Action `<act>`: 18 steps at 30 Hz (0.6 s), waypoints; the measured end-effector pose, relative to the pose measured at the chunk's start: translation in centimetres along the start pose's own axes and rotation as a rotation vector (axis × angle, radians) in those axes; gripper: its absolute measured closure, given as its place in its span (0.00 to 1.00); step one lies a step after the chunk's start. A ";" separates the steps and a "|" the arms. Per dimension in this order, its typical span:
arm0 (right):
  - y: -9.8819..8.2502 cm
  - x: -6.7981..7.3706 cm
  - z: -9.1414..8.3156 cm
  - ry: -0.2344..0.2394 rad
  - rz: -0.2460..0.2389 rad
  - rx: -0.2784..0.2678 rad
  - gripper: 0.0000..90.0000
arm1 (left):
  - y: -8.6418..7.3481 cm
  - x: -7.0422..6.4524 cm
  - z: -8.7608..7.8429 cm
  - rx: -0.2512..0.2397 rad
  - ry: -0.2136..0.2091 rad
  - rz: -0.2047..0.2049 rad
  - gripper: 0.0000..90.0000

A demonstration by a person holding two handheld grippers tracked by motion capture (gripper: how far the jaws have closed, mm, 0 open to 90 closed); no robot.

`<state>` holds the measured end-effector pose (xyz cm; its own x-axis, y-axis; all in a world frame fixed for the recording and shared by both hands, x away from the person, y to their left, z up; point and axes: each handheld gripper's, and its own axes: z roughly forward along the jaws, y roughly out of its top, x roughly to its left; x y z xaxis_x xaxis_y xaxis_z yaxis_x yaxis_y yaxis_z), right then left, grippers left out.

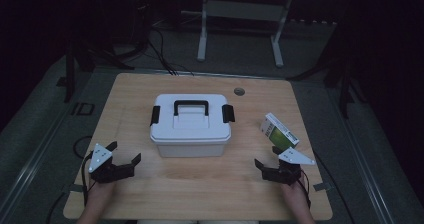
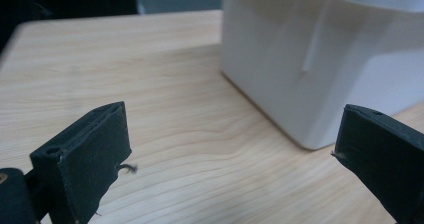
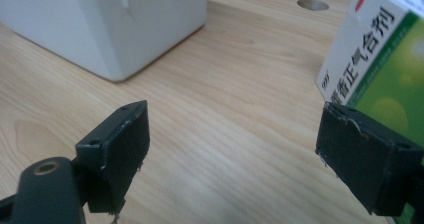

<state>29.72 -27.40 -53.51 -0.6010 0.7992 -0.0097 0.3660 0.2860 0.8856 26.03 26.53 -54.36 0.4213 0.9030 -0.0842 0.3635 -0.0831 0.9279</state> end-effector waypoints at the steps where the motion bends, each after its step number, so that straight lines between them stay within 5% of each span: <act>1: 0.2 0.0 0.1 0.007 0.011 -0.002 0.15 | 0.2 -0.1 0.3 0.005 -0.022 -0.005 0.01; 5: 1.0 0.2 1.2 0.049 0.064 -0.008 0.14 | 1.2 -0.4 1.8 0.018 -0.068 0.007 0.01; 8: 1.8 0.8 2.7 0.053 0.045 0.005 0.14 | 1.9 -0.6 2.9 0.018 -0.095 0.017 0.02; 12: 2.7 1.4 4.2 0.128 0.041 0.013 0.15 | 2.3 -0.8 4.2 0.029 -0.134 0.017 0.07; 14: 3.1 1.7 5.0 0.140 0.034 0.011 0.17 | 2.3 -0.8 4.4 0.028 -0.162 0.027 0.17; 18: 3.9 2.1 6.3 0.165 -0.004 0.022 0.39 | 2.1 -0.7 4.1 0.013 -0.173 0.059 0.36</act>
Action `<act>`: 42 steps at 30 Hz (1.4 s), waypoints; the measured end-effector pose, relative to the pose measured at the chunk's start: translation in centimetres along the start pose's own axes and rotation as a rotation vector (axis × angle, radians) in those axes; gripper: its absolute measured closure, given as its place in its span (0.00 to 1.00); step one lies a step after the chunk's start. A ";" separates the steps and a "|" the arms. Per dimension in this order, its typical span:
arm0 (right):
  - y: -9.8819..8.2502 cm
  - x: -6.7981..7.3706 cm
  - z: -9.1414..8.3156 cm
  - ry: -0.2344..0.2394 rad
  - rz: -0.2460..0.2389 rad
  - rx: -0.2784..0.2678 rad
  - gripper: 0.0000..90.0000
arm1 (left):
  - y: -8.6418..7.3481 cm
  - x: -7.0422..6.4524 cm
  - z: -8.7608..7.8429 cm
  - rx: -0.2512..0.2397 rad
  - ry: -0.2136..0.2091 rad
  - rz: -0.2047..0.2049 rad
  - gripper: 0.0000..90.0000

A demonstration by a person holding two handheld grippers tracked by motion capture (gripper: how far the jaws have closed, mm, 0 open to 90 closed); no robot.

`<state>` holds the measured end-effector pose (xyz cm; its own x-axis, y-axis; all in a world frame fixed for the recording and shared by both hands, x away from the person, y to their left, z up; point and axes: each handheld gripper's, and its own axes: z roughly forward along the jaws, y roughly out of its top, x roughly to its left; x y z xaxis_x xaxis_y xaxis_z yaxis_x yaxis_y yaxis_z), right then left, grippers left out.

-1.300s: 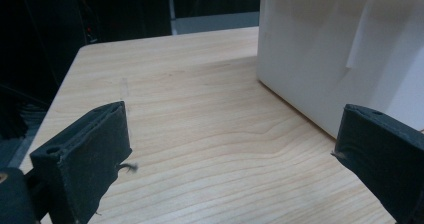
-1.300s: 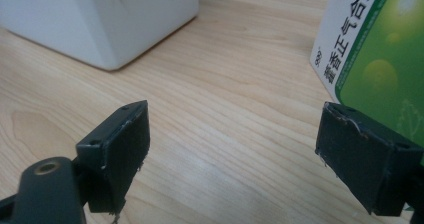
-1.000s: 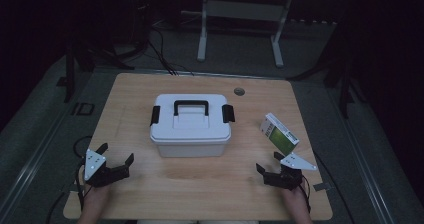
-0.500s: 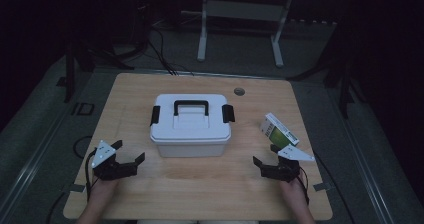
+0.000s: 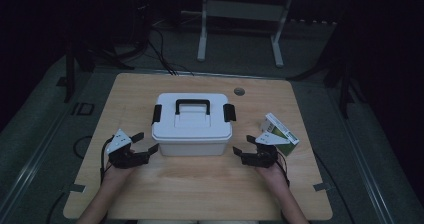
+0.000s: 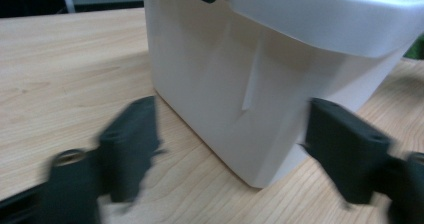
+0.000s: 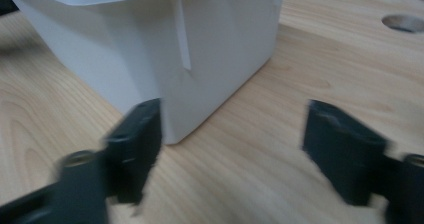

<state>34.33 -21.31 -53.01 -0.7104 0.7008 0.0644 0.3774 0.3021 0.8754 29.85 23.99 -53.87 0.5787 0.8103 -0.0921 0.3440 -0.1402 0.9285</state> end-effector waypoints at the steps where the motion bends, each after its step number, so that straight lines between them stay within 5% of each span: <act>1: 0.1 0.0 0.3 -0.002 -0.009 0.005 0.46 | -0.1 0.2 -0.1 0.004 0.002 -0.001 0.42; 2: 0.1 0.0 0.3 -0.002 -0.009 0.005 0.46 | -0.1 0.2 -0.1 0.004 0.002 -0.001 0.48; 3: 0.3 0.0 0.5 -0.010 -0.013 0.004 0.55 | -0.2 0.7 0.0 0.032 0.026 -0.006 0.48; 4: 0.5 -0.1 0.9 -0.016 -0.013 -0.014 0.69 | -0.2 1.0 0.1 0.032 0.026 -0.009 0.61; 7: 1.0 0.0 1.4 -0.022 -0.009 -0.023 0.82 | 0.0 1.5 0.7 0.043 0.036 -0.043 0.73; 10: 1.5 0.3 1.9 -0.019 -0.017 -0.027 0.88 | 0.3 1.7 1.2 0.060 0.026 -0.059 0.83; 15: 2.0 0.7 2.6 -0.003 -0.026 -0.024 0.90 | 0.7 1.1 2.3 0.086 0.007 -0.023 0.93; 21: 2.3 0.9 2.9 -0.003 -0.033 -0.017 0.92 | 0.8 0.3 2.9 0.087 -0.021 -0.003 0.97; 23: 2.4 1.2 3.0 -0.004 -0.044 -0.009 1.00 | 0.9 0.3 2.9 0.094 -0.022 0.004 0.99; 42: 1.2 1.6 0.7 0.009 -0.004 0.003 1.00 | 0.6 -1.9 1.9 0.121 -0.086 0.027 1.00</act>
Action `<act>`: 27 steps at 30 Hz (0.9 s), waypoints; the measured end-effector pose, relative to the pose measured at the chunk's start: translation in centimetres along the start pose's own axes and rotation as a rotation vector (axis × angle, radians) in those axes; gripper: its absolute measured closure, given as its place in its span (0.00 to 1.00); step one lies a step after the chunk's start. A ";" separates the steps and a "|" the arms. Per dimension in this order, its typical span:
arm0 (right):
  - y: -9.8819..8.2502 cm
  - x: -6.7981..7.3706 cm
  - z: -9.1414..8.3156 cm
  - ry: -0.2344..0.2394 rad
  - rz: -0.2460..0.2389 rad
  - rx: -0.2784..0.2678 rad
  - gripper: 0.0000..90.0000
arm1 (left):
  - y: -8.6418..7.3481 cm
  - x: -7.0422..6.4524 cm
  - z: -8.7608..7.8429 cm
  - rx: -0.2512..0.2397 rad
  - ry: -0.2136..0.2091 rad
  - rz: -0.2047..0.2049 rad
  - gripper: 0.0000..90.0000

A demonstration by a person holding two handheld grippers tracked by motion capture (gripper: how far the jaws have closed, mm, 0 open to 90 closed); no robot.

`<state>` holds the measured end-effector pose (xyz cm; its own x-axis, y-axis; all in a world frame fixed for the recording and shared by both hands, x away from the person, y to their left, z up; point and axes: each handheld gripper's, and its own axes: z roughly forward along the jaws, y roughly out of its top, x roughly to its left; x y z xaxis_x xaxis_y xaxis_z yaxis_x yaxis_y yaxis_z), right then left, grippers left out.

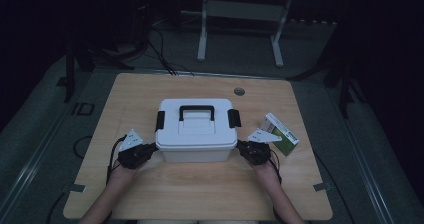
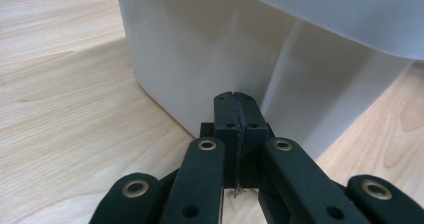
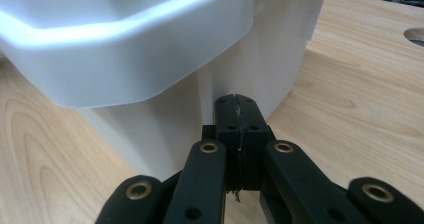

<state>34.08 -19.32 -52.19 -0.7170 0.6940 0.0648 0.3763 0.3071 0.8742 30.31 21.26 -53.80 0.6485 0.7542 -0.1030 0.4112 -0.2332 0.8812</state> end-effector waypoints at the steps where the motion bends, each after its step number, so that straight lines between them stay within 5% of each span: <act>1: -0.1 0.0 -0.2 0.002 0.001 -0.001 1.00 | 0.0 -0.2 0.0 0.001 -0.003 0.004 1.00; 27: -2.9 1.6 -5.1 0.018 0.028 0.008 1.00 | -0.9 -4.2 -1.3 0.025 -0.078 0.034 1.00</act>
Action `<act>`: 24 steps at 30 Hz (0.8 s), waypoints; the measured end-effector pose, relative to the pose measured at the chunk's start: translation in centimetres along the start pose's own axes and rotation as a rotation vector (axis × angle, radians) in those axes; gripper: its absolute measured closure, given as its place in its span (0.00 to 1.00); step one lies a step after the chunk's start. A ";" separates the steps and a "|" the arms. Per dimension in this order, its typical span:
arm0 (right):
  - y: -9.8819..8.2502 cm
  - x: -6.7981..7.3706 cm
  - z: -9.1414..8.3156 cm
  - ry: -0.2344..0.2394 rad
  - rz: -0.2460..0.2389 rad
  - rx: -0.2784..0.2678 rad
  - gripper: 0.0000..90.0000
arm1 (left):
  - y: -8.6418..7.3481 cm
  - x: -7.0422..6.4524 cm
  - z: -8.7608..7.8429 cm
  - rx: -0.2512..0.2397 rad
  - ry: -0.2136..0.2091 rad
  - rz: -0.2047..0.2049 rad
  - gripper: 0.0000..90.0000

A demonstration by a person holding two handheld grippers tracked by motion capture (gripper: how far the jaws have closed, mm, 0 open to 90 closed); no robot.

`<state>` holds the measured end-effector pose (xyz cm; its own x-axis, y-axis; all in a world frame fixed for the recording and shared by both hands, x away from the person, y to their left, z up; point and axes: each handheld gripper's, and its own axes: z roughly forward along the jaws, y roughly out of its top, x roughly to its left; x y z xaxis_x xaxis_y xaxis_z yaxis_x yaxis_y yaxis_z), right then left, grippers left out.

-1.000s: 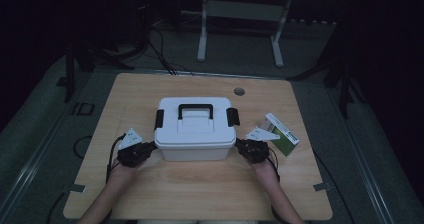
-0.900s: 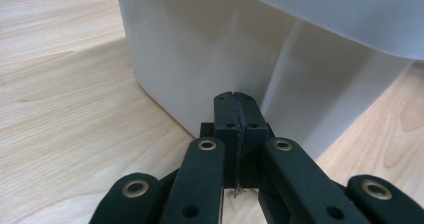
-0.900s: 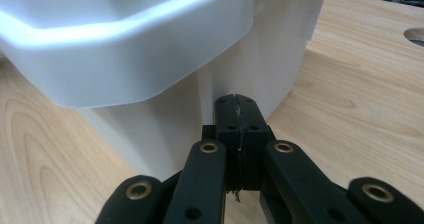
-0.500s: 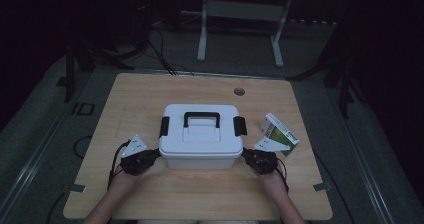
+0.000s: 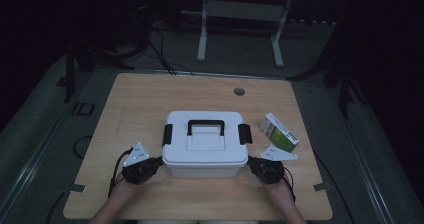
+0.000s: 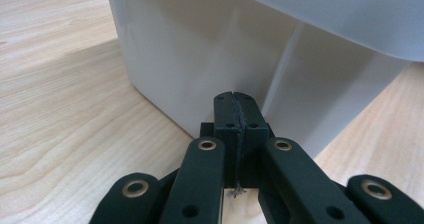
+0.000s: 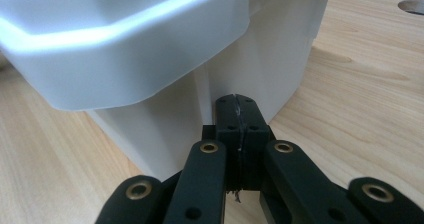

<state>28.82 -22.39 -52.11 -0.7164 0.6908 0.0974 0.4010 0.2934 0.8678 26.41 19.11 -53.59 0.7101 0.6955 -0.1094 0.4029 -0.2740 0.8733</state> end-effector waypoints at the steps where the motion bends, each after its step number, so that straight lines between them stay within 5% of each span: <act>1: -0.1 0.0 -0.1 0.001 -0.002 0.000 1.00 | 0.0 -0.1 0.0 0.000 -0.005 -0.002 1.00; 24: -1.3 0.9 -1.9 0.032 0.010 -0.004 0.98 | -0.7 -1.4 -0.9 0.004 -0.027 0.023 0.99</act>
<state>26.56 -23.42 -52.23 -0.7301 0.6725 0.1212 0.4060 0.2843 0.8685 24.64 18.92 -53.58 0.7350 0.6703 -0.1020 0.3883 -0.2929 0.8737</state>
